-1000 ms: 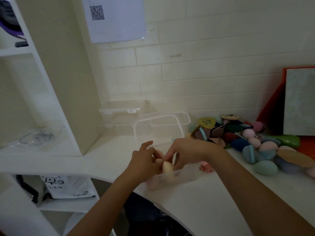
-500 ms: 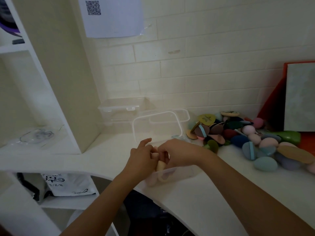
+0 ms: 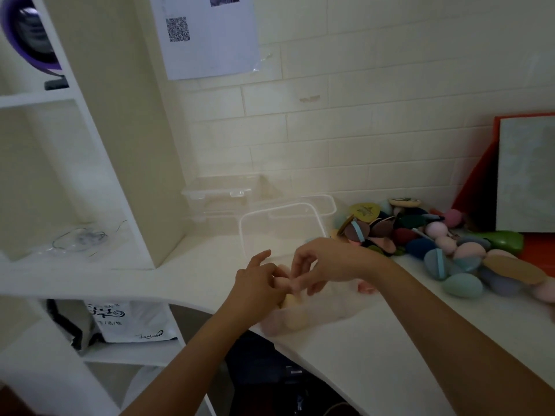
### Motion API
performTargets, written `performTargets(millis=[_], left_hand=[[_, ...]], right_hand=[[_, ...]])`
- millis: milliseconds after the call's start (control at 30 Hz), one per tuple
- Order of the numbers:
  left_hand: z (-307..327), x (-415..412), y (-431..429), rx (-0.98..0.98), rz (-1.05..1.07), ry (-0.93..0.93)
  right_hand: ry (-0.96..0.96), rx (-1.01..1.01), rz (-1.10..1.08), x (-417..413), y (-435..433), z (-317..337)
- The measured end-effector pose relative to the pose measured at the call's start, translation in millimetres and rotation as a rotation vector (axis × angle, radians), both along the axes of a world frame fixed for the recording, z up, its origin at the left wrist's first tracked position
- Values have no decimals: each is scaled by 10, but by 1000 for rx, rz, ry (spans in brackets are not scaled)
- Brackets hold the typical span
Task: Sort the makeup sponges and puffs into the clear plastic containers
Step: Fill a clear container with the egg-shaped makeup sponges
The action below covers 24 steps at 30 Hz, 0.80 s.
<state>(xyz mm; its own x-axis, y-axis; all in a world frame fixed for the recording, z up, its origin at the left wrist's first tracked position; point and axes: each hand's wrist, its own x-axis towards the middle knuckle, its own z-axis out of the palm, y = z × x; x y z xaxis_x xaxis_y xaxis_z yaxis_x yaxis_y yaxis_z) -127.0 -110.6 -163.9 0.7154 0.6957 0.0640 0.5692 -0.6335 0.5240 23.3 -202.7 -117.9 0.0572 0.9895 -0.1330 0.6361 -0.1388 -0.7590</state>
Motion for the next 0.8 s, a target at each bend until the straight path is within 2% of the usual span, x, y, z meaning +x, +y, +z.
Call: performTargets(millis=[200,467,600,700,800], left_hand=[[-15,-137,-323,28,-1,-18],[-40,23,-892,121,-110,-28],[-56,190,-1068,161,-161,-33],[-63,350,-1099,155,-177,-42],[-12,548,-1101,130,-179,-43]], right_hand=[[155,201,-250,295,-455,144],[107,389,-634,970,-1082,60],[-49,465,-846,1315,-1450,39],[-282,369,-903,1489,-1605,-29],[-392,278,-918,1674,-1624,-120]])
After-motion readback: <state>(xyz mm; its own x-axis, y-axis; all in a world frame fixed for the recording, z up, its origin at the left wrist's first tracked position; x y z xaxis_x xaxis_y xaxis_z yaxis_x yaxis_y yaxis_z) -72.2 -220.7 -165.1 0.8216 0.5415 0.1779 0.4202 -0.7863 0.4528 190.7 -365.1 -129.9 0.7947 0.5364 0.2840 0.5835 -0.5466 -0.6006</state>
